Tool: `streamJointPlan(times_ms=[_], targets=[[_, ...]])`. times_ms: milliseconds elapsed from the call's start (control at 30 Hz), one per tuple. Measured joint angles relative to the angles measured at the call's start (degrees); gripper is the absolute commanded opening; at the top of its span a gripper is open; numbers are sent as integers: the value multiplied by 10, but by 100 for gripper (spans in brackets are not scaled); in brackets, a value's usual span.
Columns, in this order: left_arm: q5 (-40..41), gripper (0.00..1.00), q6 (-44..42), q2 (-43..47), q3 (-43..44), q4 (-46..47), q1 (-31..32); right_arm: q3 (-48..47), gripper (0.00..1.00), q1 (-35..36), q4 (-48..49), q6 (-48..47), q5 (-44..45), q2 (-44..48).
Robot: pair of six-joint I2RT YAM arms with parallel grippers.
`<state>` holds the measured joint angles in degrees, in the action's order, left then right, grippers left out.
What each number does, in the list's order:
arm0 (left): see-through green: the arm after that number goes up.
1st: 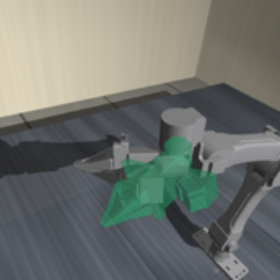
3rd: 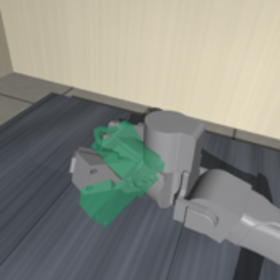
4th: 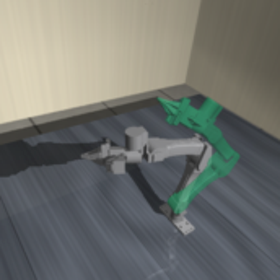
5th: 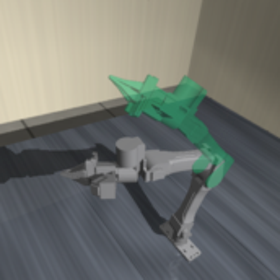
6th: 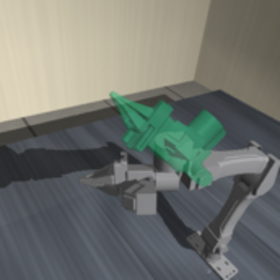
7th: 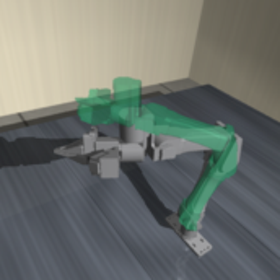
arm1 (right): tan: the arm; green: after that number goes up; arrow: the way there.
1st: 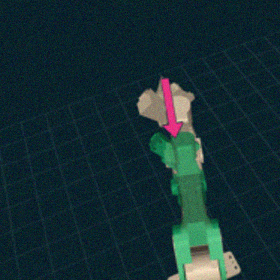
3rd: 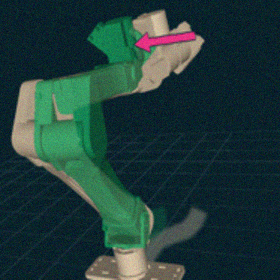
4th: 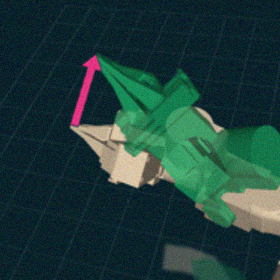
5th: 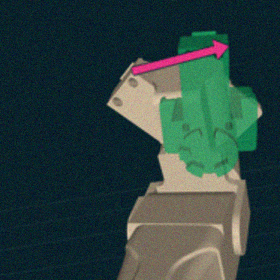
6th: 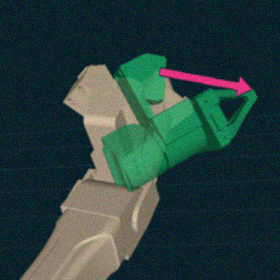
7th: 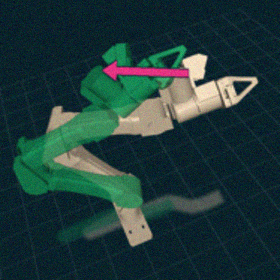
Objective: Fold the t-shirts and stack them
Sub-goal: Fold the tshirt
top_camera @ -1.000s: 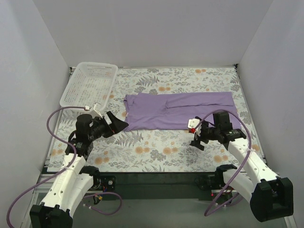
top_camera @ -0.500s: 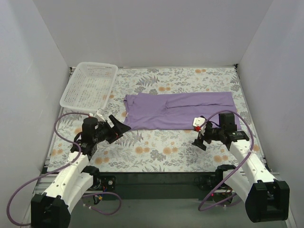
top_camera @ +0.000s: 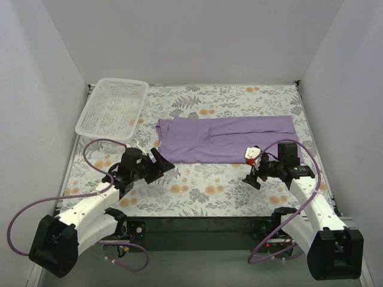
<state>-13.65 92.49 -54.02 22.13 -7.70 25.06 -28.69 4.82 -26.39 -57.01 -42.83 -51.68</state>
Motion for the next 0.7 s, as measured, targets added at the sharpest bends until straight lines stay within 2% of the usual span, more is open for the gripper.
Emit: streamJointPlan(times_ms=[700], targets=[[102,72,70,-71,0,26,53,4,98,-7,0,0,-7,0]])
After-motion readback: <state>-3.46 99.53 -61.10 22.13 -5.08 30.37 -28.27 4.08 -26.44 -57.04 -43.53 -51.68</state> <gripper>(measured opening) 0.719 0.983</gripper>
